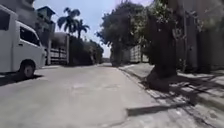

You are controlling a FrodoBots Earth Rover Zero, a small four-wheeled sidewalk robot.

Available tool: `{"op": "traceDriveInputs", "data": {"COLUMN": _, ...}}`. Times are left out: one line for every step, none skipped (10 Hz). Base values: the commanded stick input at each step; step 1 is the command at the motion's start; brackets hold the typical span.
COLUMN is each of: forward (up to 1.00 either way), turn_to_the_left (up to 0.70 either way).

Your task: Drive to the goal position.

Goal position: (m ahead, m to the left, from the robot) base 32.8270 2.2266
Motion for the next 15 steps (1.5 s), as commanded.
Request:
{"op": "traceDriveInputs", "data": {"forward": 0.85, "turn_to_the_left": 0.0}}
{"op": "traceDriveInputs", "data": {"forward": 0.85, "turn_to_the_left": 0.0}}
{"op": "traceDriveInputs", "data": {"forward": 0.85, "turn_to_the_left": 0.0}}
{"op": "traceDriveInputs", "data": {"forward": 0.85, "turn_to_the_left": 0.0}}
{"op": "traceDriveInputs", "data": {"forward": 0.85, "turn_to_the_left": 0.0}}
{"op": "traceDriveInputs", "data": {"forward": 0.85, "turn_to_the_left": 0.0}}
{"op": "traceDriveInputs", "data": {"forward": 0.85, "turn_to_the_left": 0.0}}
{"op": "traceDriveInputs", "data": {"forward": 0.85, "turn_to_the_left": 0.0}}
{"op": "traceDriveInputs", "data": {"forward": 0.85, "turn_to_the_left": 0.0}}
{"op": "traceDriveInputs", "data": {"forward": 0.85, "turn_to_the_left": 0.0}}
{"op": "traceDriveInputs", "data": {"forward": 0.85, "turn_to_the_left": 0.0}}
{"op": "traceDriveInputs", "data": {"forward": 0.85, "turn_to_the_left": 0.0}}
{"op": "traceDriveInputs", "data": {"forward": 0.85, "turn_to_the_left": 0.0}}
{"op": "traceDriveInputs", "data": {"forward": 0.85, "turn_to_the_left": 0.0}}
{"op": "traceDriveInputs", "data": {"forward": 0.85, "turn_to_the_left": 0.0}}
